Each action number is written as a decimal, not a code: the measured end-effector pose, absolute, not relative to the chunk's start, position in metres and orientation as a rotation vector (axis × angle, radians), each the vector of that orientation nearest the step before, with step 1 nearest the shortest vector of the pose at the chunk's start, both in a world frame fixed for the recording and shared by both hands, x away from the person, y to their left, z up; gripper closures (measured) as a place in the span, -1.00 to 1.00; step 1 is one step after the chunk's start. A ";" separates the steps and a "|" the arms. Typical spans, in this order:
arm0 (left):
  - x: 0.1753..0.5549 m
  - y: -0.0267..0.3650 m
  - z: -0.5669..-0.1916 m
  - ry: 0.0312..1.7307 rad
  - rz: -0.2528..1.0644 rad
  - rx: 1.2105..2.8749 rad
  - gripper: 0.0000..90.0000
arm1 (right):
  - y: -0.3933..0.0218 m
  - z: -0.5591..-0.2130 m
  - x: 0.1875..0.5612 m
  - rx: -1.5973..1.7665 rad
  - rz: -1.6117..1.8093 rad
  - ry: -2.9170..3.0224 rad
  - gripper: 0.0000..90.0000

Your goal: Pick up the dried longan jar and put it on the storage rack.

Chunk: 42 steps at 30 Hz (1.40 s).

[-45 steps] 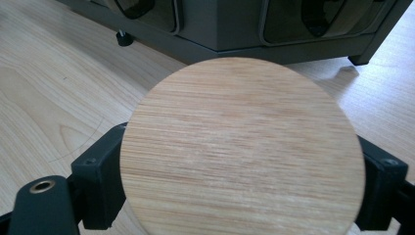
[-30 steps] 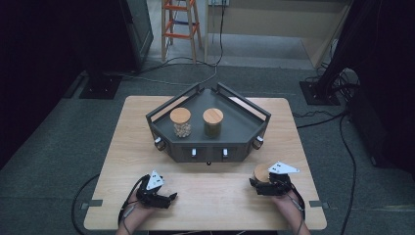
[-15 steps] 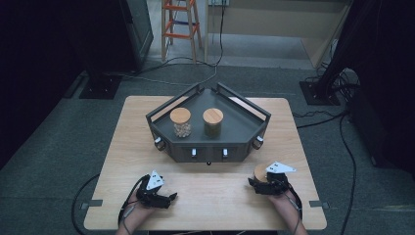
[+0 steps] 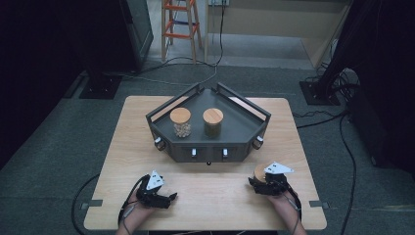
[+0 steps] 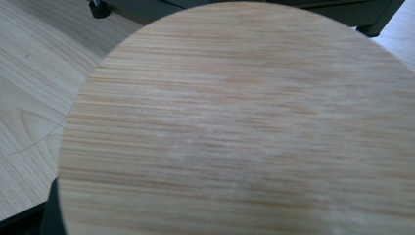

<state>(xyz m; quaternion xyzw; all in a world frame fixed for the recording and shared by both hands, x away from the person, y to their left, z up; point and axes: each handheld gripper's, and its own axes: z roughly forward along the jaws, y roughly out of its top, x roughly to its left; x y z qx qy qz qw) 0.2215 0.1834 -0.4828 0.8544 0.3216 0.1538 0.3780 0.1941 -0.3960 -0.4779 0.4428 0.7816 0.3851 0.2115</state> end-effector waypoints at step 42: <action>0.222 0.184 -0.483 0.820 0.390 2.182 -0.74 | -0.394 -0.453 0.197 1.203 1.152 2.163 -0.43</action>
